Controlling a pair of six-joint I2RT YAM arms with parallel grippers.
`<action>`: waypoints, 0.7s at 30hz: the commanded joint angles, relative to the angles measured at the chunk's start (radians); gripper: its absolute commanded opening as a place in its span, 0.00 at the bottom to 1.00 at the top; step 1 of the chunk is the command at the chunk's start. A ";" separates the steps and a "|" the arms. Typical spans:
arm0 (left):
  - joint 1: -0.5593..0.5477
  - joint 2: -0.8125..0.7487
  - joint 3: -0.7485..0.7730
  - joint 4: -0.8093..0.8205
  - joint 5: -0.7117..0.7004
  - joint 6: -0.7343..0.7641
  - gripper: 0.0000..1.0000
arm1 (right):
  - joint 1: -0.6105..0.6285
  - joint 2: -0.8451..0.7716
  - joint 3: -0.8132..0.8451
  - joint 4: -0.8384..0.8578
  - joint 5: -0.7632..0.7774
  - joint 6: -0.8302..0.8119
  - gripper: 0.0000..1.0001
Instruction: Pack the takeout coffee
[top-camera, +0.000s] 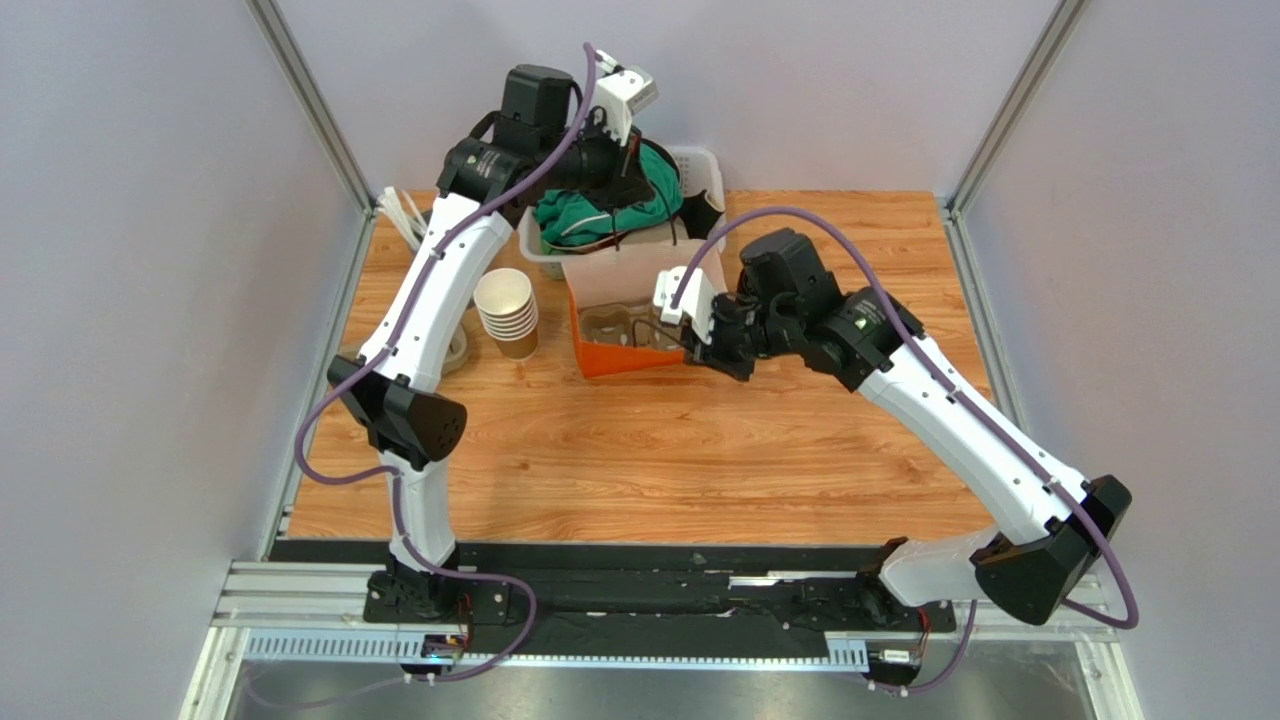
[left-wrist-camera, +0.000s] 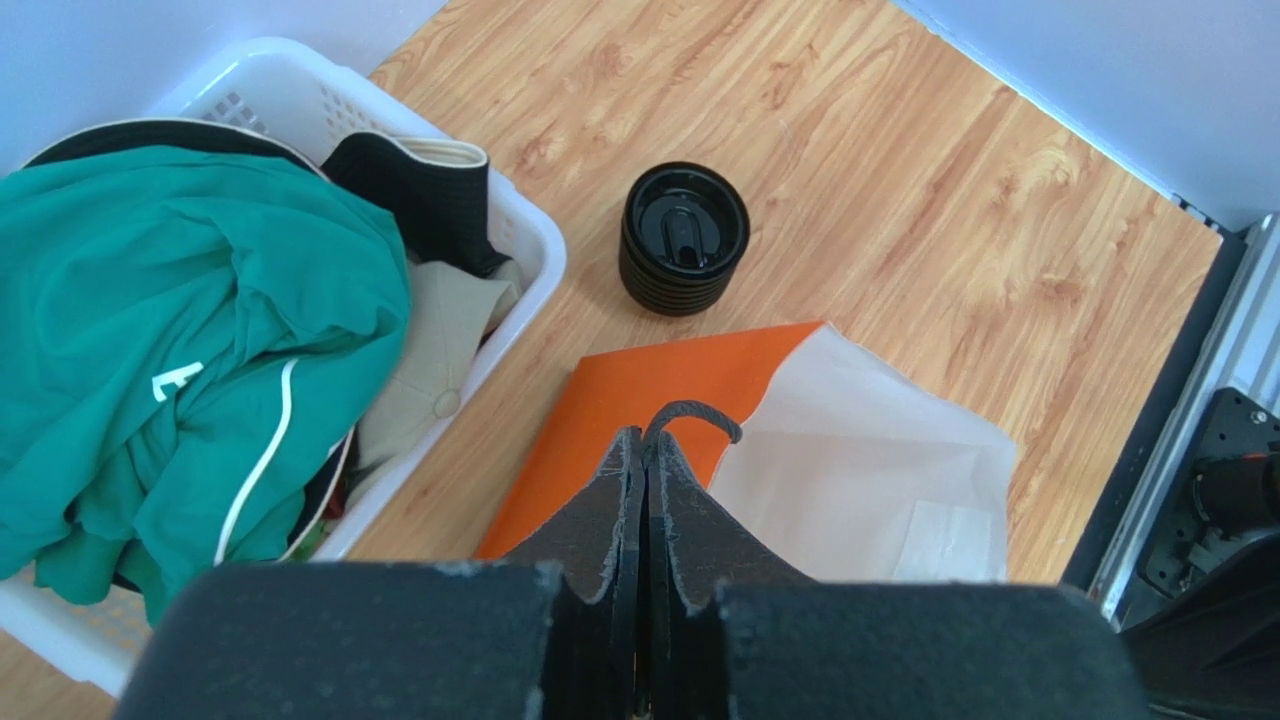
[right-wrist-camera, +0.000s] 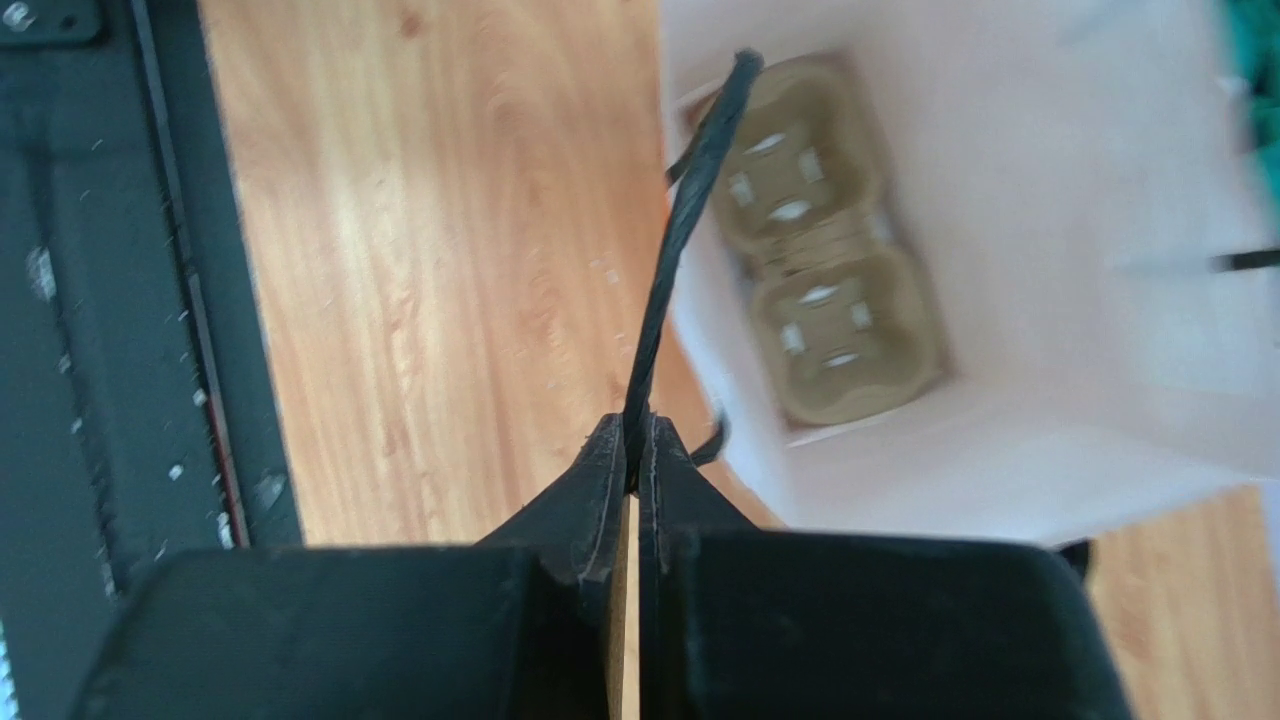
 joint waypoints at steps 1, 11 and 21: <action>-0.025 -0.035 0.010 0.054 0.009 0.033 0.02 | 0.006 -0.071 -0.132 0.005 -0.125 -0.062 0.00; -0.060 -0.211 -0.266 0.138 0.079 0.066 0.02 | 0.037 -0.080 -0.325 0.042 -0.141 -0.093 0.00; -0.085 -0.323 -0.530 0.190 0.076 0.095 0.02 | 0.044 -0.069 -0.368 0.059 -0.135 -0.099 0.00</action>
